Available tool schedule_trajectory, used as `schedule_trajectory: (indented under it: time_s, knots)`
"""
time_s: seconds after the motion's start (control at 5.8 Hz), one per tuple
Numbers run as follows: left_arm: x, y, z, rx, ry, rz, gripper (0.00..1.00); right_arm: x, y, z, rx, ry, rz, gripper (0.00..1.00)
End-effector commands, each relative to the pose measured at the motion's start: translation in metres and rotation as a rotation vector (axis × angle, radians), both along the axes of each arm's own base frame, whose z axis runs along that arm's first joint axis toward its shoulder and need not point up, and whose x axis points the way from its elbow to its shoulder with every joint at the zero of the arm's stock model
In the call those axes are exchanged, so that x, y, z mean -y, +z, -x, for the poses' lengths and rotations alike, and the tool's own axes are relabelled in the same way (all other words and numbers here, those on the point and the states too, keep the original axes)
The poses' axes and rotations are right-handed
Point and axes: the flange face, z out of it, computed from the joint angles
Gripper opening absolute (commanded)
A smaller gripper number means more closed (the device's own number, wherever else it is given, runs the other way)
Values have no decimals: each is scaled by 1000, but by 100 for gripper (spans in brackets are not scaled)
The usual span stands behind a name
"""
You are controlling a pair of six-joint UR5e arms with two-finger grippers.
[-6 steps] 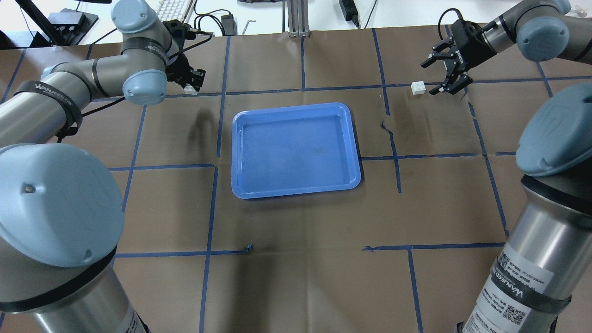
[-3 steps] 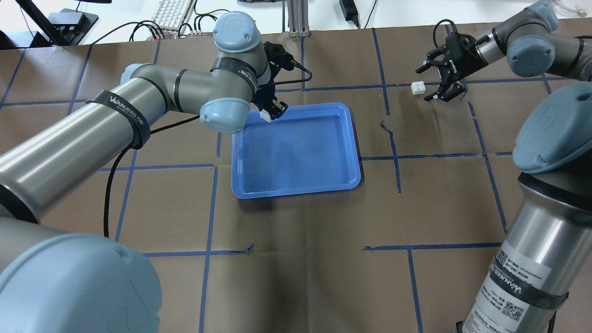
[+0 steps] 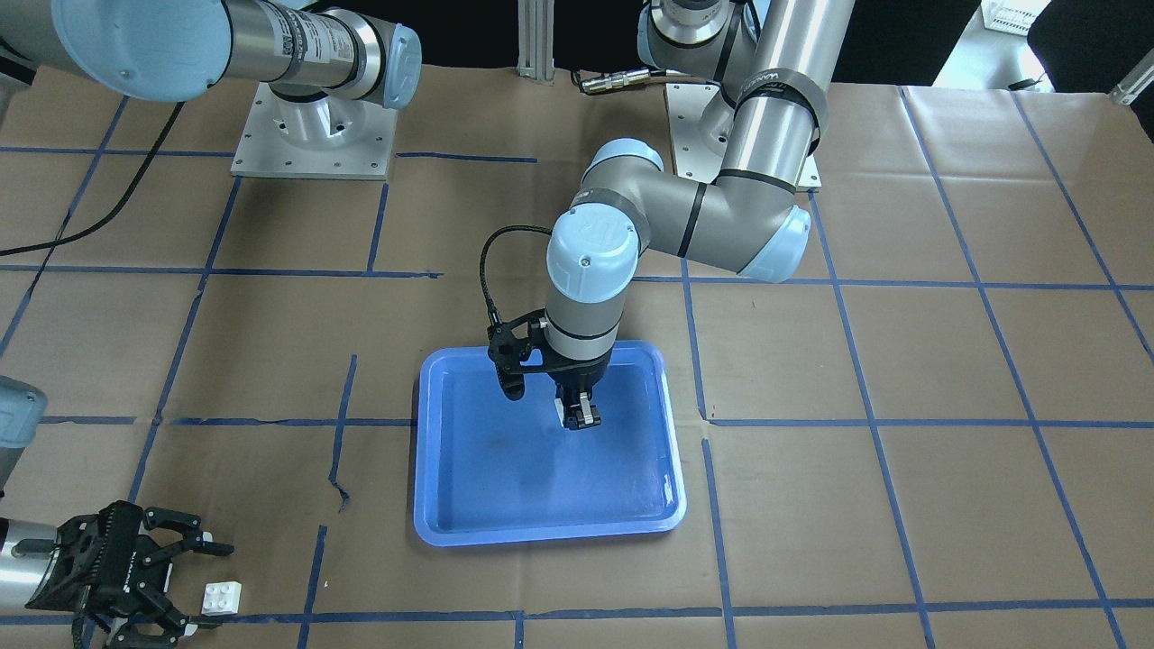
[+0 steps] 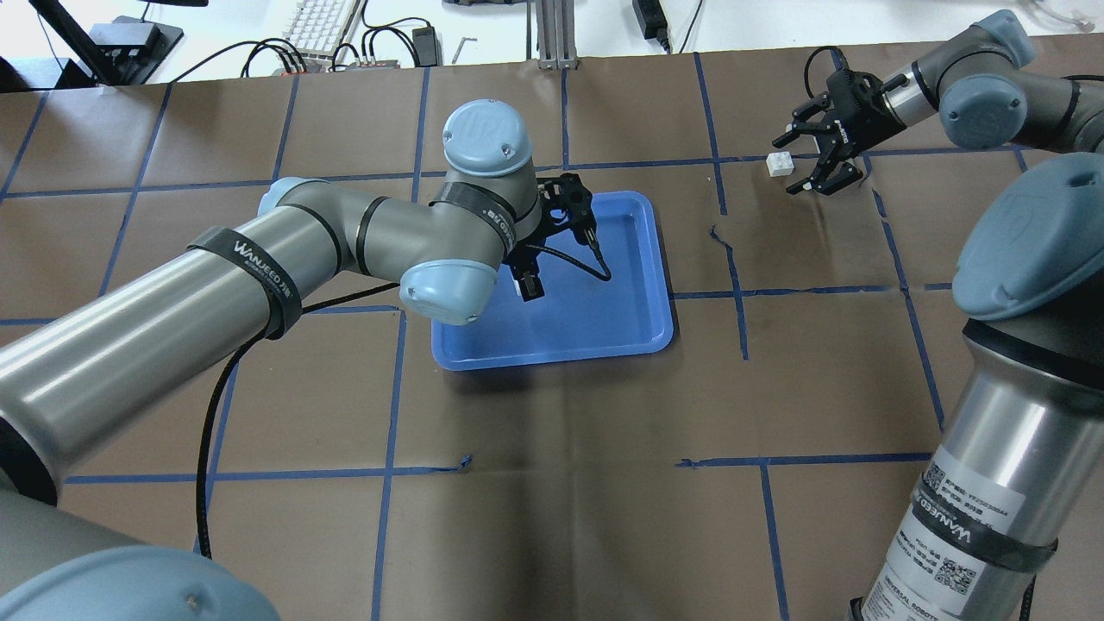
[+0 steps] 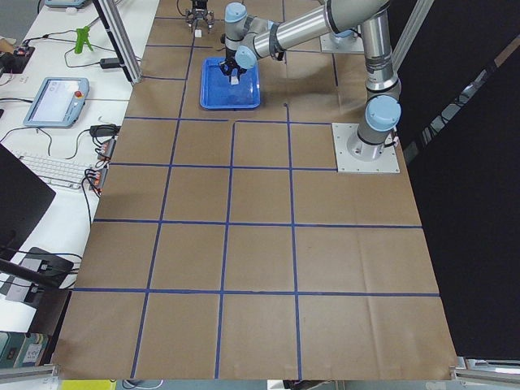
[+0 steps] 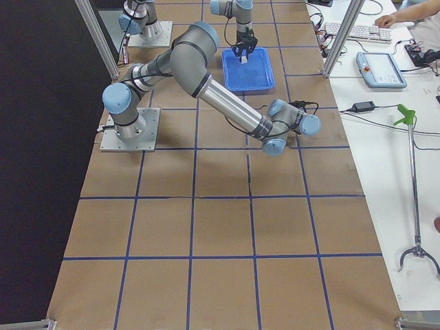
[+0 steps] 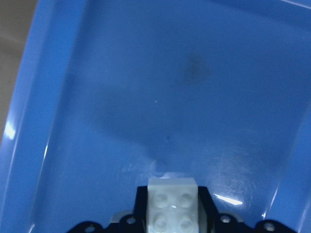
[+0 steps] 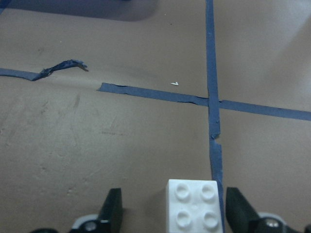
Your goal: Assemble white blocks and place on blue tray
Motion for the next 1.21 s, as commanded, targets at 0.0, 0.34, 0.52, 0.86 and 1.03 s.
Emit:
schedule_trajectory:
  time_s: [0.0, 0.34, 0.52, 0.86, 1.03]
  knots:
    - [2, -17, 5, 4, -152, 25, 12, 0, 4, 0, -4, 2, 7, 34]
    - [5, -41, 7, 3, -188, 17, 18, 2, 20, 1, -17, 3, 23, 25]
    - [6, -43, 7, 1, -185, 18, 24, -4, 49, -1, -24, -4, 33, 26]
    - [5, -42, 7, 14, -181, 14, 99, -35, 91, -13, -24, -34, 21, 26]
    - [6, -18, 6, 9, -172, 39, 99, -68, 103, -27, -19, -37, 13, 26]
